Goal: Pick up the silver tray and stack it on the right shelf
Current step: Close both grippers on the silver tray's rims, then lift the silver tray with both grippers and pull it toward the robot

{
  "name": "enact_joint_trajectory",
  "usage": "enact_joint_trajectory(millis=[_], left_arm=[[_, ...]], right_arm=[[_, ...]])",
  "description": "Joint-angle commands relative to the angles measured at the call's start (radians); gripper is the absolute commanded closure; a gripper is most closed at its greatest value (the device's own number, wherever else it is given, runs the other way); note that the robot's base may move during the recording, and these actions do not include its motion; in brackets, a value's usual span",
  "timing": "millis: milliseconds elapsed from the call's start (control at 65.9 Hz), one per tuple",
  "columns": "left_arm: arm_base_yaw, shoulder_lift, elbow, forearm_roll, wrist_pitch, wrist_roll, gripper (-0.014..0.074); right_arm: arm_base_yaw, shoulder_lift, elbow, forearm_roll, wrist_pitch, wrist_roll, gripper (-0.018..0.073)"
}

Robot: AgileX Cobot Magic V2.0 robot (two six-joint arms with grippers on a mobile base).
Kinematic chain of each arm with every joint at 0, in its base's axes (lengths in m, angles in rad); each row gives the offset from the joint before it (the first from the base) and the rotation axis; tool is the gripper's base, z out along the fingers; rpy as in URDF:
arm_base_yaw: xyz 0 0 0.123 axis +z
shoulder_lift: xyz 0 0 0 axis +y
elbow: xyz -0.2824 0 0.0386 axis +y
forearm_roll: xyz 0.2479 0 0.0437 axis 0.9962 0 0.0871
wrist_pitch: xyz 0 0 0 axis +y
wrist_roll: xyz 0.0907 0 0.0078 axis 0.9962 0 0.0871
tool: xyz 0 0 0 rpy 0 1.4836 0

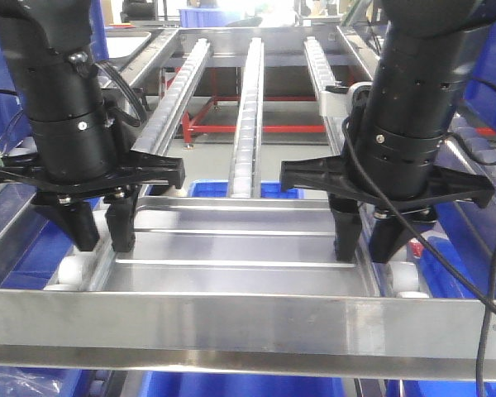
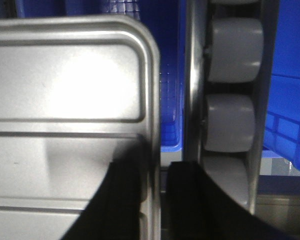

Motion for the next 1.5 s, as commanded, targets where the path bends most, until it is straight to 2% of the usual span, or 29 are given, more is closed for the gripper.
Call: enact_joint_trajectory(millis=[0,91,167,607,835,1139,1306,1488], left_arm=[[-0.003,-0.045,-0.03,-0.001,-0.014,-0.003,0.0564],[-0.003,-0.045,-0.03,-0.014,-0.014,0.01,0.0626],[-0.003,-0.045,-0.03,-0.021,-0.016,0.014,0.0698],[-0.003,-0.045,-0.031,-0.048,-0.009,0.014,0.0686],[0.0,-0.08,-0.104,-0.046,0.096,0.014,0.0687],[-0.004,-0.25,-0.089,-0.061,0.225,-0.023,0.0687],[-0.051,-0.338,0.014,-0.073,0.229,-0.06,0.0687],[-0.161,-0.426,0.111,-0.043,0.241,-0.184,0.0687]], right_arm=[[-0.005,-0.042,-0.027,-0.016,-0.028,-0.008,0.0393],[-0.005,-0.042,-0.027,-0.016,-0.023,-0.008,0.0494],[-0.005,-0.042,-0.027,-0.016,-0.02,-0.008,0.0495],[-0.005,-0.05,-0.035,-0.014,-0.053,-0.007,0.0495],[-0.005,-0.082,-0.162,-0.015,0.176,-0.006,0.0495],[0.055,-0.207,-0.136,0.006,0.316,0.025,0.0495],[0.116,-0.301,-0.047,0.006,0.355,0.123,0.0494],[0.214,-0.393,0.05,0.006,0.371,0.209,0.0487]])
